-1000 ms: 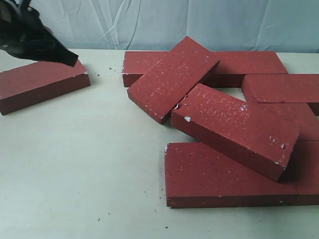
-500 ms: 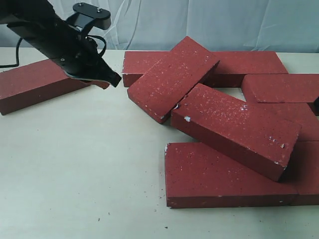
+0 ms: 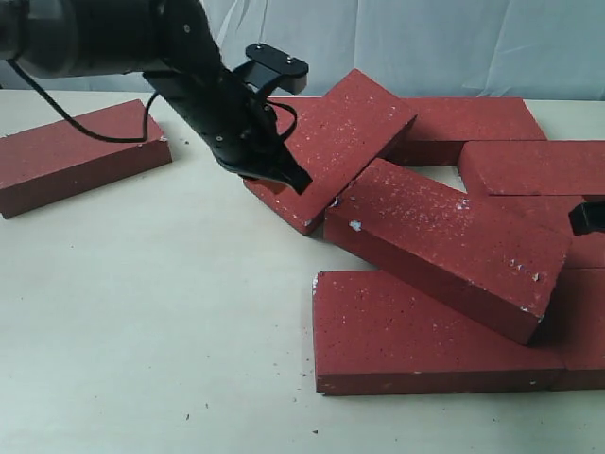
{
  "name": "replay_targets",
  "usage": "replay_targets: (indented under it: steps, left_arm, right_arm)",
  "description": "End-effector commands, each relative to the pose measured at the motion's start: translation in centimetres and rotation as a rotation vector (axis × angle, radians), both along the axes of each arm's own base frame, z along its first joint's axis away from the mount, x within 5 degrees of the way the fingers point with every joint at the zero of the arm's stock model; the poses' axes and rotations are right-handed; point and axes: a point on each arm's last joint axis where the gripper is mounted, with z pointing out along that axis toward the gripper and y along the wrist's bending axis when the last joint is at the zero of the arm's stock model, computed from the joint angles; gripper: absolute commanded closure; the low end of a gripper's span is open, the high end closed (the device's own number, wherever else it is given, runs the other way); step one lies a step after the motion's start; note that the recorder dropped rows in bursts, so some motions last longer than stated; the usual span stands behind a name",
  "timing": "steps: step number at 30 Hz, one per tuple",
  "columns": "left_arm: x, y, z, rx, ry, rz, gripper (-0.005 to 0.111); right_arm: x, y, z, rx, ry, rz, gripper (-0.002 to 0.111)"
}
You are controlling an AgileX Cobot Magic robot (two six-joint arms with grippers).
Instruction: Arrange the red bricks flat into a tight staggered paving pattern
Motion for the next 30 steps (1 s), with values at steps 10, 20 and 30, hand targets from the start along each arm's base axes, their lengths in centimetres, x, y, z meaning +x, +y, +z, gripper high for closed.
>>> replay_targets:
  steps: [10,20,30]
  left_arm:
    - [0.4,-3.7,-2.5,-0.004,0.026,-0.060,0.107]
    - [-0.5,-5.7,-2.7,-0.066,0.023,-0.078,0.107]
    - [-1.6,-4.5,2.3,-0.077,-0.067,-0.124,0.107]
  right_arm:
    - [0.5,0.1,-3.3,0.013,0.052,0.009,0.109]
    - [2.3,0.9,-6.2,0.127,0.106,-0.001,0.109]
    - [3.9,2.9,-3.3,0.188,0.099,0.091,0.109]
